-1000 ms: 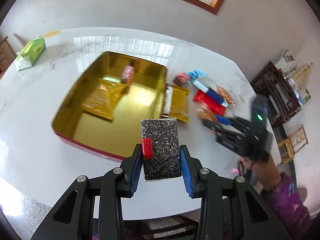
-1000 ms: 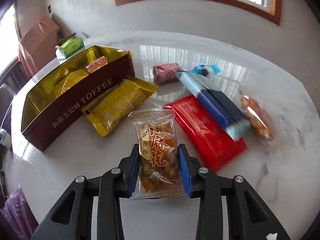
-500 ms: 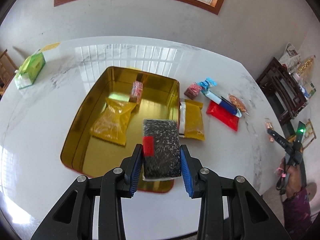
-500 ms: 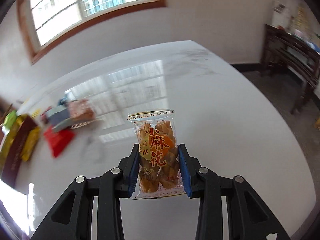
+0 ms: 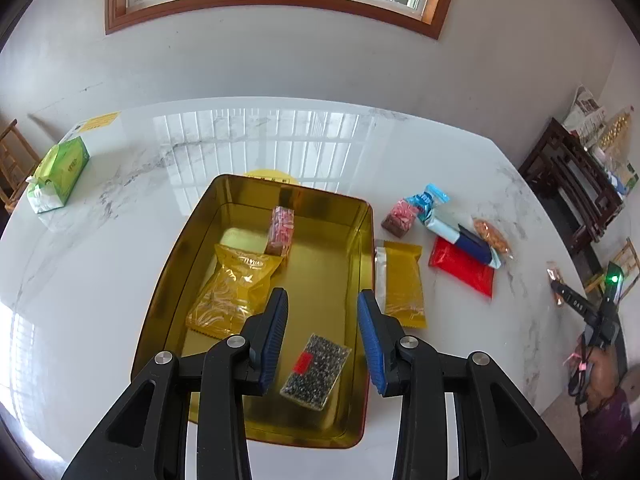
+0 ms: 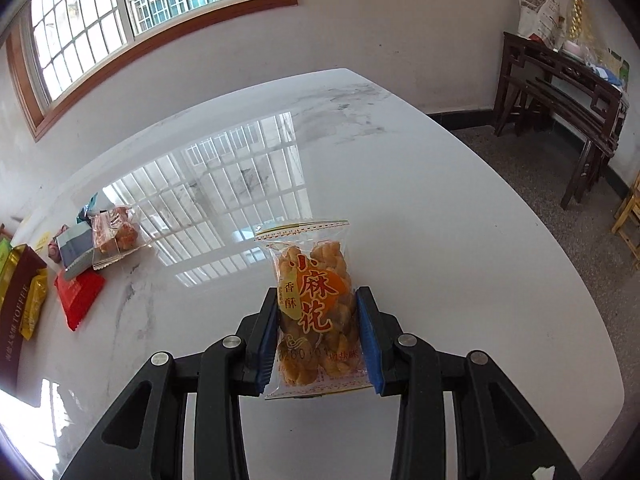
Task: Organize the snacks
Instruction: 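Lower the speckled bar into the tray and open the left gripper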
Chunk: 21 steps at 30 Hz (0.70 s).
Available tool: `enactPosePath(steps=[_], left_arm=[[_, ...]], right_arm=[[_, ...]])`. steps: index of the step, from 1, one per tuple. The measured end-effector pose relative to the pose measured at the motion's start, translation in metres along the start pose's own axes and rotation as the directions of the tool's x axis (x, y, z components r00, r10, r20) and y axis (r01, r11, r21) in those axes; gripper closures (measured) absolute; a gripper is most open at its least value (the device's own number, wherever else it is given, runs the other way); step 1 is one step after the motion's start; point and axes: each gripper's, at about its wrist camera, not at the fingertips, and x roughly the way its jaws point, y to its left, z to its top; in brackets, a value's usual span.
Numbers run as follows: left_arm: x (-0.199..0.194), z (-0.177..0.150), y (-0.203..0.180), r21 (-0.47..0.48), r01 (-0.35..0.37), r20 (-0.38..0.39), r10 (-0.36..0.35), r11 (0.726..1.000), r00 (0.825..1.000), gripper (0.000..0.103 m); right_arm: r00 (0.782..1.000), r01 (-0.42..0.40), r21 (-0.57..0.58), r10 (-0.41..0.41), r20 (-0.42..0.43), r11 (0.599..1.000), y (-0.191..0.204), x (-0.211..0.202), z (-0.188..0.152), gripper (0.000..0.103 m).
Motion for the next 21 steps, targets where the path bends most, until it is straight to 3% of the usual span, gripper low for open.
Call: enactPosePath(steps=[7, 12, 21], left_arm=[[-0.007, -0.01, -0.006, 0.016, -0.019, 0.022, 0.018, 1.0, 1.0, 0.066], [-0.014, -0.017, -0.01, 0.023, -0.064, 0.043, 0.063, 0.998, 0.997, 0.066], [-0.025, -0.025, -0.004, 0.019, -0.173, 0.085, 0.17, 0.985, 0.982, 0.066]], right_arm=[[1.0, 0.007, -0.004, -0.007, 0.002, 1.0, 0.001, -0.001, -0.002, 0.069], [1.0, 0.009, 0.002, -0.009, 0.012, 1.0, 0.004, -0.005, -0.008, 0.069], [0.998, -0.056, 0.025, 0.056, 0.002, 0.998, 0.023, -0.019, -0.016, 0.069]])
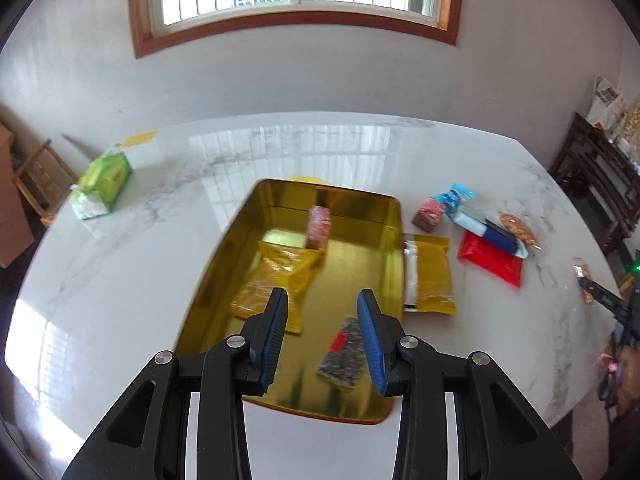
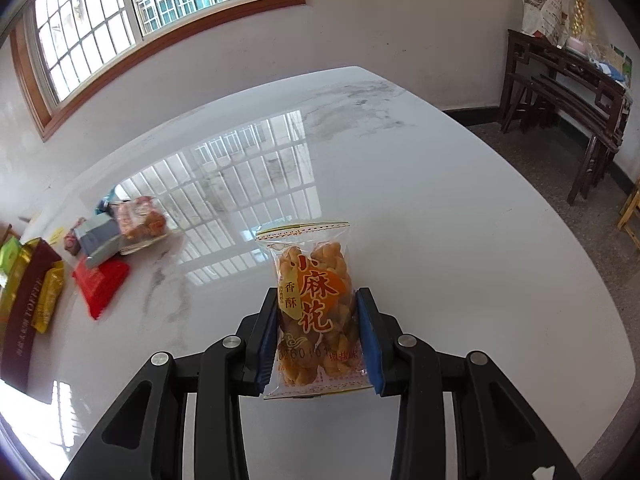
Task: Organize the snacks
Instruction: 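Lower the speckled bar into the tray and open the left gripper, then carry the twisted-dough bag into the tray and open the right gripper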
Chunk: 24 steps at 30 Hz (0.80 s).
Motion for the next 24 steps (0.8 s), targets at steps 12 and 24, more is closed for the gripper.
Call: enactPosePath(steps=[12, 24], left_arm=[[-0.008, -0.009, 0.009, 0.025, -0.069, 0.032, 0.068, 0.997, 0.997, 0.065], [-0.009, -0.021, 0.027, 0.02, -0.094, 0.025, 0.094, 0.995, 0.995, 0.065]], right_arm=[[0.981, -0.179, -0.082, 0.184, 0.064, 0.98, 0.083, -0.048, 0.015, 0.069], [0.883, -0.465, -0.192, 0.467, -0.037, 0.864, 0.242, -0.06, 0.022, 0.069]])
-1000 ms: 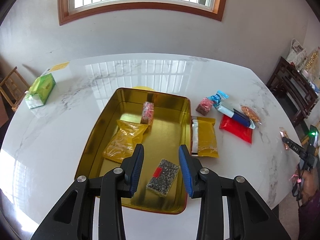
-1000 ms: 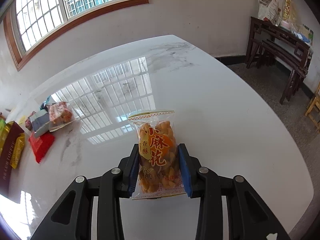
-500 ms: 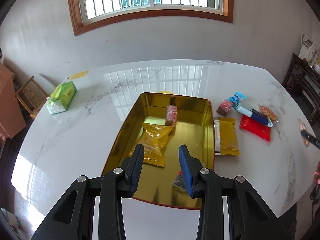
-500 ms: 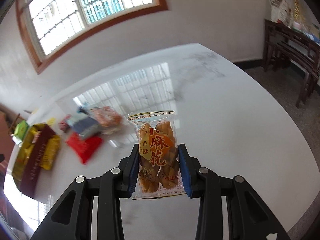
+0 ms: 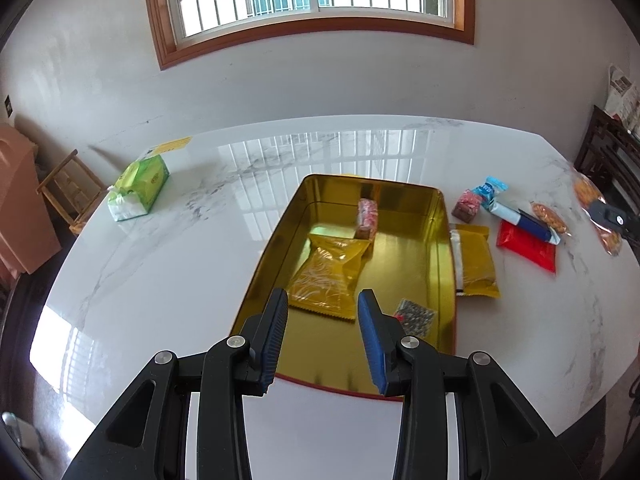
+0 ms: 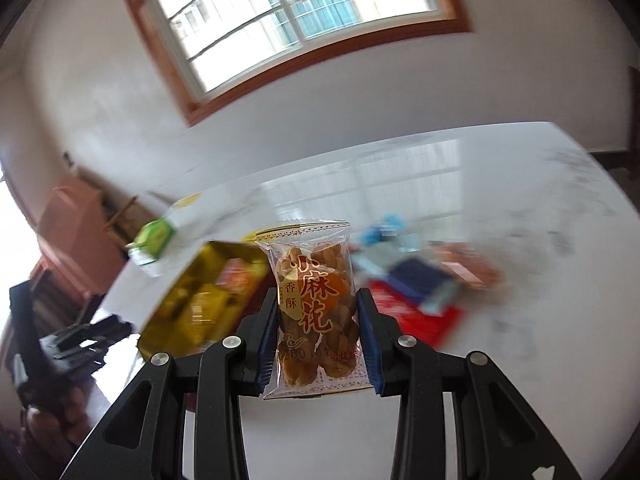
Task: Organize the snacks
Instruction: 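Carry the twisted-dough bag into the tray and open the right gripper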
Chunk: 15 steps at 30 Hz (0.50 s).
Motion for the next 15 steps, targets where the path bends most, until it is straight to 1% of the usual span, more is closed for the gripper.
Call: enactPosePath(steps=[6, 10, 15], left_arm=[[0.002, -0.005, 0.015, -0.004, -0.015, -0.002, 0.015, 1.0, 1.0, 0.065], [0.004, -0.008, 0.023, -0.007, -0.021, -0.01, 0.021, 1.0, 1.0, 0.065], [0.006, -0.012, 0.035, -0.018, -0.027, -0.014, 0.026, 0.999, 1.0, 0.065]], right_arm=[[0.994, -0.078, -0.036, 0.075, -0.074, 0.996, 0.055, 0.049, 0.002, 0.069], [0.988, -0.105, -0.044, 0.099, -0.121, 0.993, 0.078, 0.074, -0.001, 0.069], [0.982, -0.117, -0.052, 0.108, -0.156, 0.992, 0.093, 0.097, -0.002, 0.069]])
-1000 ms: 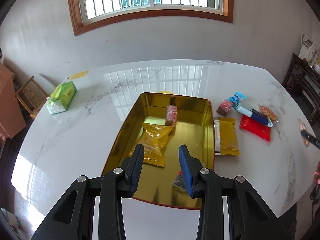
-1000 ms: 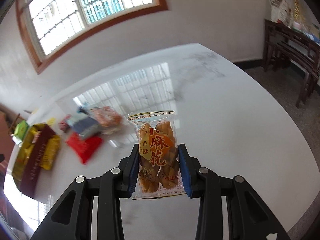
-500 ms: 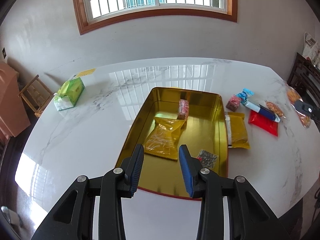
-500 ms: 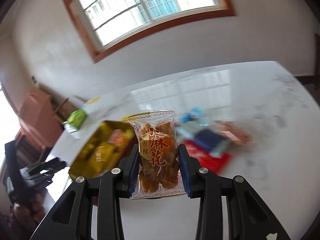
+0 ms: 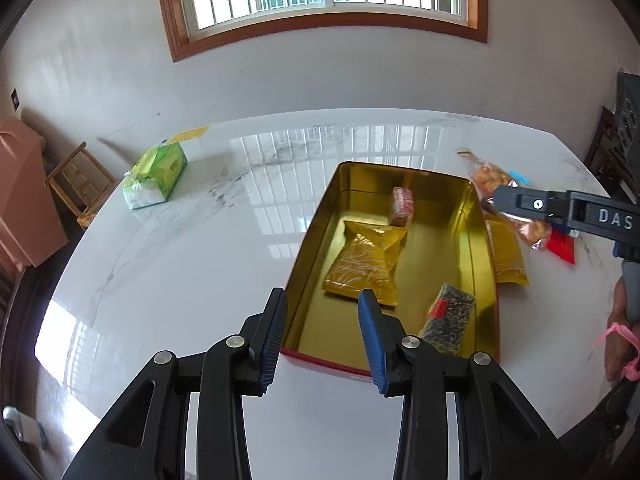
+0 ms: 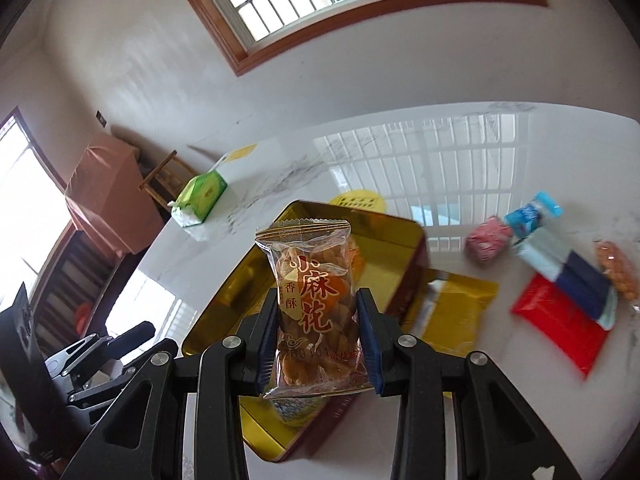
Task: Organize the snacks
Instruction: 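Carry the twisted-dough bag into the tray and open the right gripper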
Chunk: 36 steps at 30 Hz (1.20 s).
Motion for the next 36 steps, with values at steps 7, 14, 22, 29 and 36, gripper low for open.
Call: enactPosePath(steps=[7, 14, 22, 29, 36], left_arm=[[0.006, -0.003, 0.014, -0.022, -0.007, -0.018, 0.007, 1.0, 1.0, 0.065], [0.013, -0.009, 0.021, -0.03, -0.005, -0.036, 0.004, 1.0, 0.999, 0.065], [0.017, -0.015, 0.026, -0.036, -0.005, -0.054, 0.003, 0.999, 0.999, 0.064], [0.02, -0.017, 0.029, -0.037, -0.005, -0.063, 0.003, 0.999, 0.998, 0.064], [0.023, -0.02, 0.03, -0.03, -0.007, -0.075, 0.005, 1.0, 0.997, 0.064]], right_arm=[[0.999, -0.004, -0.013, 0.003, -0.037, 1.0, 0.009, 0.017, -0.002, 0.069], [0.997, -0.005, -0.02, 0.004, -0.073, 1.0, 0.016, 0.034, -0.003, 0.069], [0.994, -0.003, 0.001, 0.003, -0.111, 1.0, 0.017, 0.055, 0.005, 0.069], [0.987, 0.065, 0.031, -0.06, -0.152, 0.997, 0.018, 0.083, 0.02, 0.069], [0.984, 0.096, 0.098, -0.08, -0.157, 0.991, 0.02, 0.102, 0.036, 0.067]])
